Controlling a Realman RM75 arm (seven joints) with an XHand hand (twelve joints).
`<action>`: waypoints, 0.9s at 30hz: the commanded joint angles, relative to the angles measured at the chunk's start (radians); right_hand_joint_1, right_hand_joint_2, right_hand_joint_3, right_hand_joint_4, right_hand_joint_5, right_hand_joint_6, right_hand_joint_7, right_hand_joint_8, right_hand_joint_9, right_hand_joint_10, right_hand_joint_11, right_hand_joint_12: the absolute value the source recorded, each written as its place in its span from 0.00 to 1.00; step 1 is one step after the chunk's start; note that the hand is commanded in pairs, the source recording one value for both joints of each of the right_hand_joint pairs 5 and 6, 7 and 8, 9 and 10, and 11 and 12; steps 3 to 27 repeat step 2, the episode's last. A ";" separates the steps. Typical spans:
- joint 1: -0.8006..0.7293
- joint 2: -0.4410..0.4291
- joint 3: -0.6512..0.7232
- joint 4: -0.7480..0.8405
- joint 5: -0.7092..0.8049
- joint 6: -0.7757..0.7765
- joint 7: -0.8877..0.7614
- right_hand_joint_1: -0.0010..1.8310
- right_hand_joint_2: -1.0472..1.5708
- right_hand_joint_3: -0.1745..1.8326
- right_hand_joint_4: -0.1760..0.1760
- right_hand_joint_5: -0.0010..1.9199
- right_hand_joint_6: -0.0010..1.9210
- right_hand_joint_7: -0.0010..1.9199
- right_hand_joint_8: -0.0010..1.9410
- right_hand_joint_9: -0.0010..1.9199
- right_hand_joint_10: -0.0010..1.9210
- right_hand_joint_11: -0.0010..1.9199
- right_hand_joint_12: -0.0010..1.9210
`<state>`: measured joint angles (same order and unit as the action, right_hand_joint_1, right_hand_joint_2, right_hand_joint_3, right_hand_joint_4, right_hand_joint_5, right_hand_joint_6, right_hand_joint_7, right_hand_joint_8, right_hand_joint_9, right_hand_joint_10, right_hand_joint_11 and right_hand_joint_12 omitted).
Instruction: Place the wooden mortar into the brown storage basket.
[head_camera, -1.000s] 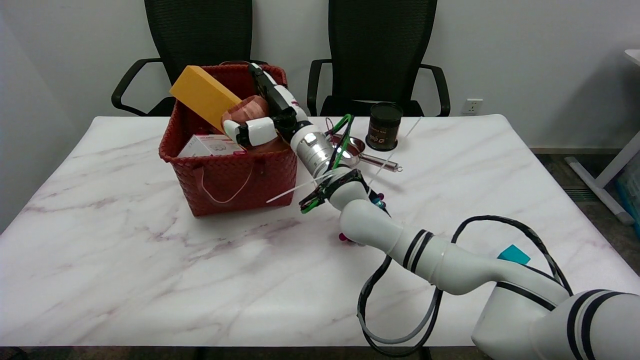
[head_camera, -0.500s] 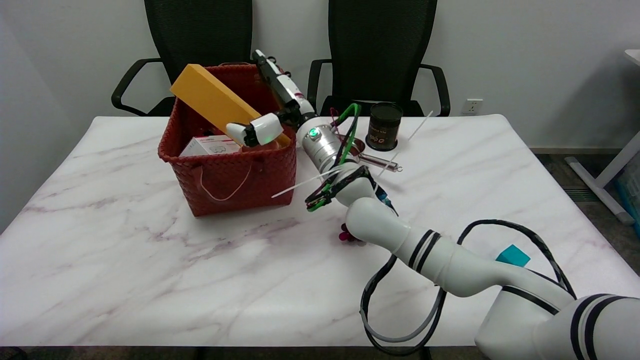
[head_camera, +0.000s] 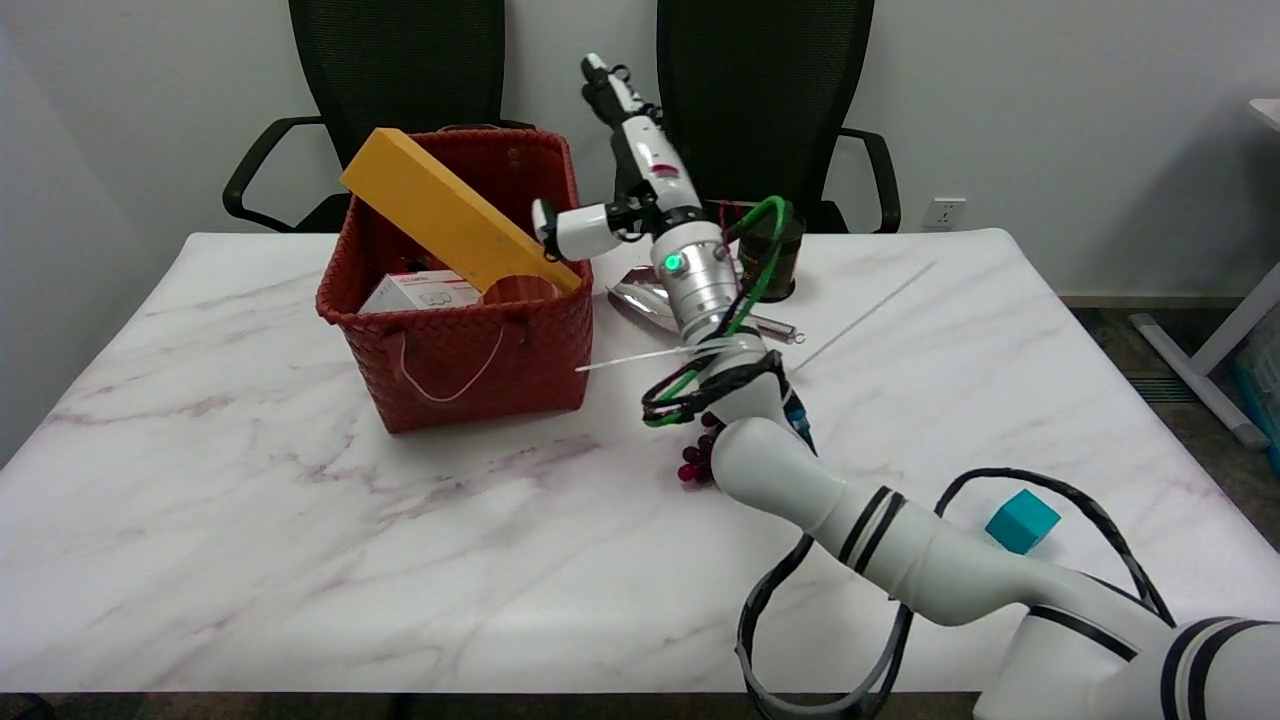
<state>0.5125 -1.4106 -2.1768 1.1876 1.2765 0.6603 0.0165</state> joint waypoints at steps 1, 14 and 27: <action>-0.208 0.107 0.091 0.184 -0.009 0.290 -0.470 0.68 0.51 0.74 0.50 0.04 0.04 0.10 0.10 0.11 0.11 0.00 0.00; -0.226 0.116 0.097 0.185 -0.010 0.307 -0.482 0.68 0.51 0.74 0.50 0.04 0.04 0.10 0.10 0.12 0.12 0.00 0.00; -0.226 0.116 0.097 0.185 -0.010 0.307 -0.482 0.68 0.51 0.74 0.50 0.04 0.04 0.10 0.10 0.12 0.12 0.00 0.00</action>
